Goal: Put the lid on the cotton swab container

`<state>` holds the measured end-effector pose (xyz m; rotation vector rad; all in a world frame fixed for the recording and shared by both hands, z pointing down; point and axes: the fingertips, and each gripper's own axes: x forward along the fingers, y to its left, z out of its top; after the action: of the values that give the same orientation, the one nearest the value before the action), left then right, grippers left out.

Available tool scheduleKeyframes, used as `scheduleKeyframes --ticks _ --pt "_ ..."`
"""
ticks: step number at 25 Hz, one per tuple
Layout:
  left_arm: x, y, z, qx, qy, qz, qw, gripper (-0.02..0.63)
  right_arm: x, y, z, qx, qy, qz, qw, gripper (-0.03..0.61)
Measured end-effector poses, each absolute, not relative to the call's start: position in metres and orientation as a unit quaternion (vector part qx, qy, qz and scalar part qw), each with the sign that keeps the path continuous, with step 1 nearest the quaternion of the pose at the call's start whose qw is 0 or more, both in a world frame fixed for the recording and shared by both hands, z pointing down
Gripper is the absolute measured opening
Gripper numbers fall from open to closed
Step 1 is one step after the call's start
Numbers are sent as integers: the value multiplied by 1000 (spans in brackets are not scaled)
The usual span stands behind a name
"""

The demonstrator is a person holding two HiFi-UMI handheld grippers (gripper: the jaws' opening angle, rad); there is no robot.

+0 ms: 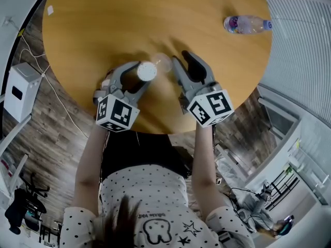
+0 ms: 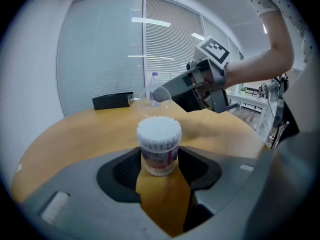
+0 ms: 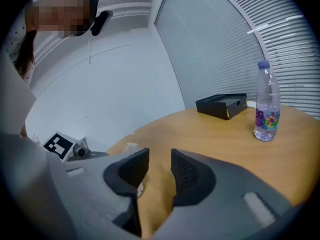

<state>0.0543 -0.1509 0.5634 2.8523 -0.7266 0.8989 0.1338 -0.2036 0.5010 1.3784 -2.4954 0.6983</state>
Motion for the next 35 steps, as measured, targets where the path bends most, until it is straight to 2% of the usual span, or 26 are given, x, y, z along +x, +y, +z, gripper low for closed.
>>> scheduleKeyframes --ticks 11,15,35 --pt "54 -150 565 928 -234 287 39 244 102 -190 484 415 -875 231 91 143" --pt "53 -151 565 929 -232 284 42 242 87 -184 484 384 -890 222 104 117" --pt "53 -150 566 931 -227 283 43 241 50 -165 488 334 -907 202 155 104"
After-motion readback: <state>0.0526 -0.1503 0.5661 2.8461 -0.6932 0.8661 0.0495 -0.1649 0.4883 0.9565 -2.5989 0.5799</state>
